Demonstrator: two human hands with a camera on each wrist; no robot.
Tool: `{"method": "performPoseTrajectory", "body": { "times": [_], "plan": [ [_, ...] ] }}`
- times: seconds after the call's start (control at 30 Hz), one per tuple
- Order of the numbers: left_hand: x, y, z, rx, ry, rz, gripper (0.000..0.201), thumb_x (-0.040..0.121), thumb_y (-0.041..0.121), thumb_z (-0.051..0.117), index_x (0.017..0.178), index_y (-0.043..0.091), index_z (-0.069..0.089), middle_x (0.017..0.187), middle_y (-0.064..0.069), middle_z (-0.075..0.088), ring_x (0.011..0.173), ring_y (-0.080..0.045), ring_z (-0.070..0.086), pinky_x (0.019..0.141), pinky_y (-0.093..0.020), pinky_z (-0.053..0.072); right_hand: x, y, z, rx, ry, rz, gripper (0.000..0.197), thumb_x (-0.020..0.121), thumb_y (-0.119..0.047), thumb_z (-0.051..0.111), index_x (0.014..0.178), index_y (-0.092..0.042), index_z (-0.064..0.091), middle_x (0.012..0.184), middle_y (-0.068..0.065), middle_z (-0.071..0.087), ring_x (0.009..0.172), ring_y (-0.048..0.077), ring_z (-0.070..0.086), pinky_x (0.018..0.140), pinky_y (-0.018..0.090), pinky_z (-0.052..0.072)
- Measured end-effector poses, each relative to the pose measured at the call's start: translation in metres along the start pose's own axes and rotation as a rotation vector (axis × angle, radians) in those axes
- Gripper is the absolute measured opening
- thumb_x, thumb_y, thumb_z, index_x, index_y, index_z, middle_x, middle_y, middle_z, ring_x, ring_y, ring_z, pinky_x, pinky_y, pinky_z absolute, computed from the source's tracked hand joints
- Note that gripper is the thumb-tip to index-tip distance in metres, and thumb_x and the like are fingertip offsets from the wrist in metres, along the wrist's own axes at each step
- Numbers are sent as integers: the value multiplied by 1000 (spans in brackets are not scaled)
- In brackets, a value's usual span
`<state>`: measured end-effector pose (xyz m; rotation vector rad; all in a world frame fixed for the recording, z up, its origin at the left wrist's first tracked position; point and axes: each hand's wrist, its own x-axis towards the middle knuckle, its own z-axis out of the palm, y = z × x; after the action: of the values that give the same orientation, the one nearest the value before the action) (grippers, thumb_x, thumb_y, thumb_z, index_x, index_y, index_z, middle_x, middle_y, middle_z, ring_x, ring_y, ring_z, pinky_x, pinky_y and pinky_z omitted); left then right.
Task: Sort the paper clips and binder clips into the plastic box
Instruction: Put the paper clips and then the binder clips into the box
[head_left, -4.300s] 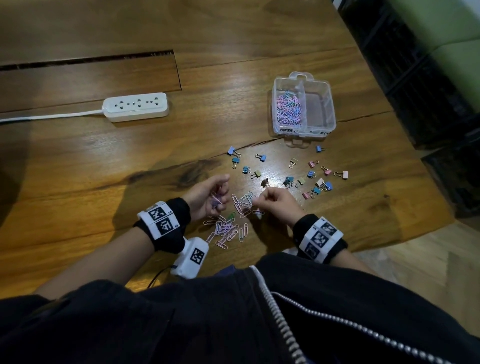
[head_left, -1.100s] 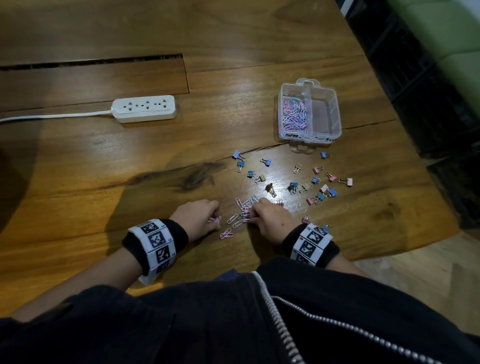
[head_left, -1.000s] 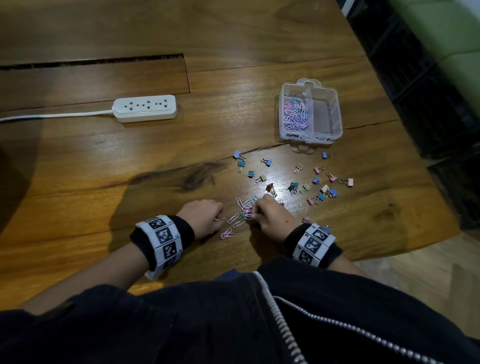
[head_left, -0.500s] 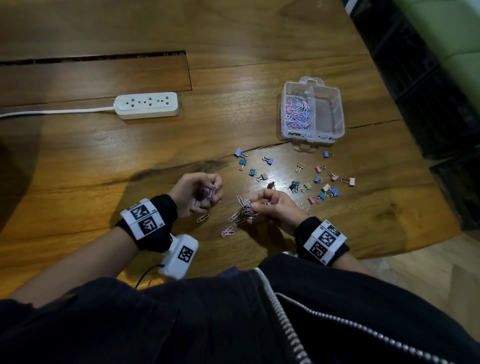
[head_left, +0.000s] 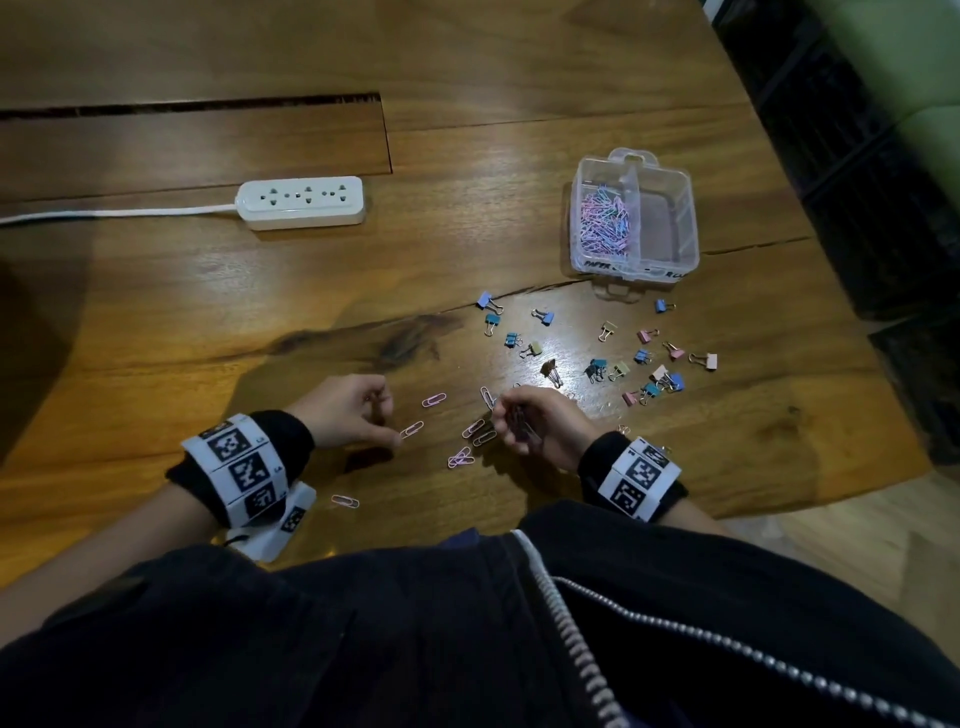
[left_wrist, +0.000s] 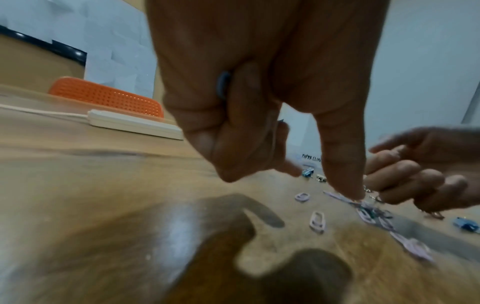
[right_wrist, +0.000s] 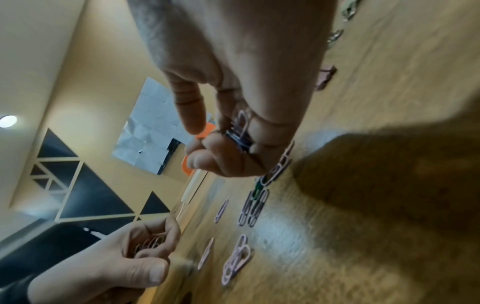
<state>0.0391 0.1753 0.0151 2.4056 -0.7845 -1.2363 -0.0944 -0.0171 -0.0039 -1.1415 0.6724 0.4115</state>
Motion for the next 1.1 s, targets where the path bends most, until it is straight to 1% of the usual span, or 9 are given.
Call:
{"method": "performPoseTrajectory", "body": {
  "times": [0.2, 0.3, 0.4, 0.53, 0.67, 0.77, 0.83, 0.97, 1.1],
  "plan": [
    [-17, -7, 15, 557, -218, 25, 35, 66, 33, 76, 73, 26, 43, 79, 9, 52, 77, -12, 49, 59, -27, 34, 4, 6, 21, -576, -34, -135, 24, 81, -19, 65, 63, -19, 49, 67, -3, 53, 66, 12, 53, 73, 25, 48],
    [-24, -13, 21, 646, -225, 17, 31, 75, 30, 69, 68, 28, 39, 83, 9, 51, 82, -12, 49, 66, -25, 37, 6, 15, 25, -1015, -45, -236, 18, 72, -27, 74, 84, -22, 61, 87, -4, 64, 88, 16, 59, 86, 33, 47],
    [-24, -17, 21, 599, -230, 3, 26, 81, 28, 62, 65, 27, 42, 80, 10, 52, 81, -10, 50, 72, -25, 42, 4, 17, 30, -1340, -10, -337, 29, 79, -34, 66, 106, -24, 60, 106, 1, 63, 98, 17, 56, 83, 26, 40],
    [-19, -15, 19, 490, -191, 57, 24, 87, 32, 56, 66, 28, 44, 77, 10, 53, 74, -8, 50, 67, -21, 39, 2, 15, 34, -1476, -8, -387, 27, 87, -29, 54, 110, -15, 56, 110, 8, 58, 103, 26, 54, 84, 32, 42],
    [-8, -3, 17, -159, -2, 76, 34, 89, 10, 53, 58, 21, 42, 61, 1, 43, 47, -1, 42, 52, -18, 31, -1, 14, 36, -1574, -20, -390, 28, 92, -26, 48, 111, -6, 51, 115, 11, 52, 105, 26, 51, 85, 33, 42],
    [1, 12, 17, -811, 21, -27, 32, 82, -4, 40, 56, 14, 39, 55, -8, 39, 29, -5, 27, 37, -11, 17, 1, 18, 33, -1593, -1, -427, 29, 93, -24, 46, 113, -4, 50, 115, 11, 48, 104, 25, 49, 78, 28, 38],
    [8, 19, 17, -902, 48, -106, 29, 83, -4, 38, 60, 13, 36, 53, -6, 36, 28, -5, 24, 39, -7, 14, 3, 20, 29, -1529, 38, -420, 25, 91, -20, 49, 111, -5, 51, 113, 10, 48, 102, 23, 49, 80, 27, 39],
    [18, 21, 25, -167, 216, -57, 28, 84, 31, 62, 66, 17, 45, 63, 2, 46, 58, -12, 45, 50, -24, 34, 3, 11, 18, -1059, 178, -357, 7, 90, -13, 50, 87, -8, 53, 94, 5, 49, 88, 17, 48, 84, 27, 41],
    [21, 15, 30, 228, 229, -5, 28, 78, 39, 68, 80, 19, 48, 82, 4, 52, 83, -18, 53, 64, -27, 39, -4, -4, 1, -462, 165, -204, 20, 90, -7, 48, 74, -19, 47, 79, -4, 51, 74, 9, 49, 70, 22, 43]
  ]
}}
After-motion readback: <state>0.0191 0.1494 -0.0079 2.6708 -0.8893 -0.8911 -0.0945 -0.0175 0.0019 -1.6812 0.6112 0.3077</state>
